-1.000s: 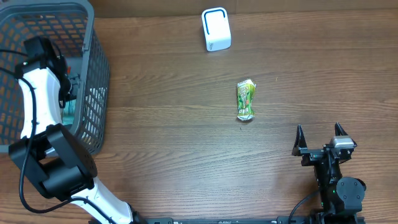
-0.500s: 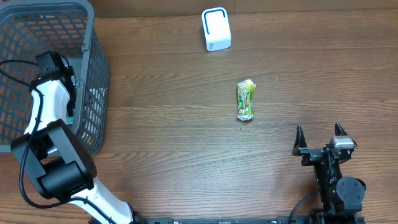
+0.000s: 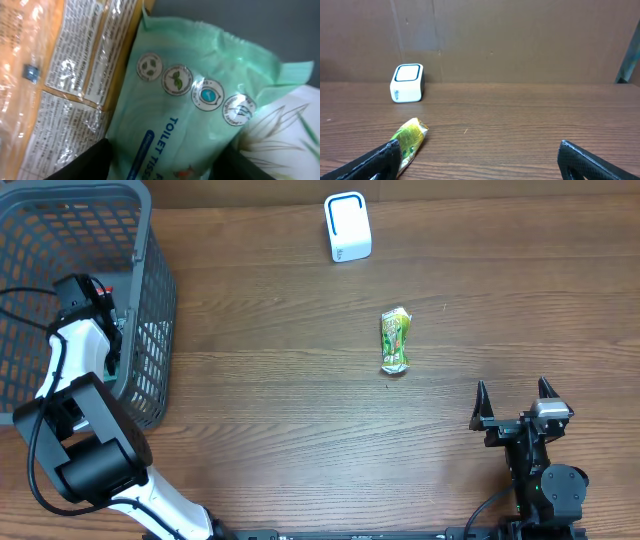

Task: Scan the item barcode
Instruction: 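Return the left gripper to the basket and grasp the mint-green tissue pack, then carry the tissue pack to the scanner and place it beside the snack bag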

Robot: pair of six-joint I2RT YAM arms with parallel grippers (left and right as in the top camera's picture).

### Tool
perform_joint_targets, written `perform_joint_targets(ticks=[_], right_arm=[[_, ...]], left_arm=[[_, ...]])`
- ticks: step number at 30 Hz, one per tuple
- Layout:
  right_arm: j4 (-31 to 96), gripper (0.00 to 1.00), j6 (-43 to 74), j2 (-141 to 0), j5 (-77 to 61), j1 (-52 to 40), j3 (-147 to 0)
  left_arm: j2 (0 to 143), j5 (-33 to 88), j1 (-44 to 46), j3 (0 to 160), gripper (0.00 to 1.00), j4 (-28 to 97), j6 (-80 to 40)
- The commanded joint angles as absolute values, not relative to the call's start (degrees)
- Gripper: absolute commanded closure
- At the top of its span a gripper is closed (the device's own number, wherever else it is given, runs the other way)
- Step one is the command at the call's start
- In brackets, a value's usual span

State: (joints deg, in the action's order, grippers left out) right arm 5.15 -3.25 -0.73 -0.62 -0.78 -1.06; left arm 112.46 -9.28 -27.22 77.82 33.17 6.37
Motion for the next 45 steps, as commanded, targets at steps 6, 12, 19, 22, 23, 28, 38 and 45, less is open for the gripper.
perform_joint_targets(ticks=[6,12,19,22,23,28,38,45], right_arm=[[4.82,0.0,-3.49,-0.16,-0.1,-0.62,-0.47],[4.82,0.0,-3.49,-0.16,-0.08,-0.62,-0.47],[4.82,0.0,-3.46,-0.16,-0.08,-0.62,-0.47],[4.82,0.0,-3.46,-0.16,-0.1,-0.62,-0.47],[4.82,0.0,-3.46,-0.16,-0.08,-0.62,-0.47],[4.82,0.0,-3.49,-0.16,-0.1,-0.62,-0.47],[4.82,0.0,-3.49,-0.16,-0.08,-0.62,-0.47],[4.82,0.0,-3.46,-0.16,-0.1,-0.62,-0.47]], left_arm=[[112.2,-7.44,-27.09,73.95,0.67,31.46,7.29],[111.35,-7.66,-26.92,74.17,0.96,32.01,6.68],[104.92,-7.38,-26.92,80.42,0.96,38.06,-0.36],[99.94,-3.99,-26.87,86.21,0.96,41.95,-1.78],[98.32,-2.22,-26.87,88.12,0.96,43.09,-1.78],[89.17,10.41,-26.85,97.86,0.96,47.62,-6.68],[73.87,25.91,-18.61,100.68,0.96,49.82,-17.47],[75.55,24.34,0.84,97.58,0.96,57.45,-18.9]])
